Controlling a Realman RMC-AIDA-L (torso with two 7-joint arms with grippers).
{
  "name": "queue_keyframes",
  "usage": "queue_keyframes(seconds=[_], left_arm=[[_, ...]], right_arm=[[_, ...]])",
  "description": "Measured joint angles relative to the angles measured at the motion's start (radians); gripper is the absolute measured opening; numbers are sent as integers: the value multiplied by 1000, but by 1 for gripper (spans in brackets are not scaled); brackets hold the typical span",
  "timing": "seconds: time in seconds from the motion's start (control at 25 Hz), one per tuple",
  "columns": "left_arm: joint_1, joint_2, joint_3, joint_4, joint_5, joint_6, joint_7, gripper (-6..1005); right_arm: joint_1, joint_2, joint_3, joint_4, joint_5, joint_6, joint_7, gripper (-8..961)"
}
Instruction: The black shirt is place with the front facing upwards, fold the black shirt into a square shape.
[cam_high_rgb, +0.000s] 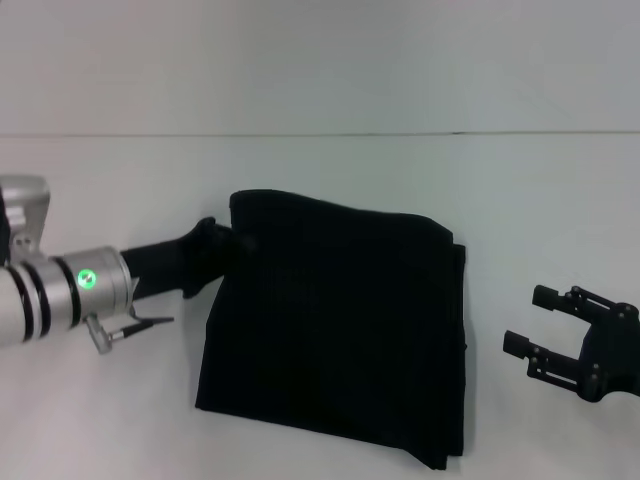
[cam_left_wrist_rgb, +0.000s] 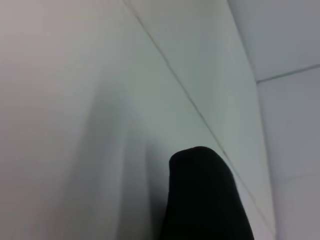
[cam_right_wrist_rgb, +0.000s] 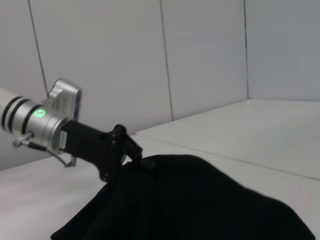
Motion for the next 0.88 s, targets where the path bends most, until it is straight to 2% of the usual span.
queue_keyframes(seconds=[0.12,0.2,0.48,0.68,0.8,0.88], left_arm=[[31,-17,0,-1,-48,6,18,75],[39,-20,1,-2,-71,9,30,78],[32,-13,33,3,-70,40,46,89],[34,14,50,16,-70,88,178,96],[52,41,50,53,-70,99,225,101],[70,67,50,91,-69,121,276,242]], right_arm=[[4,0,5,0,0,2,0,790],[5,1,12,0,0,3,0,790],[7,8,29,11,0,8,1,791],[8,16,66,11,0,10,1,791],[11,20,103,13,0,10,1,791],[15,26,131,13,0,10,-1,790]])
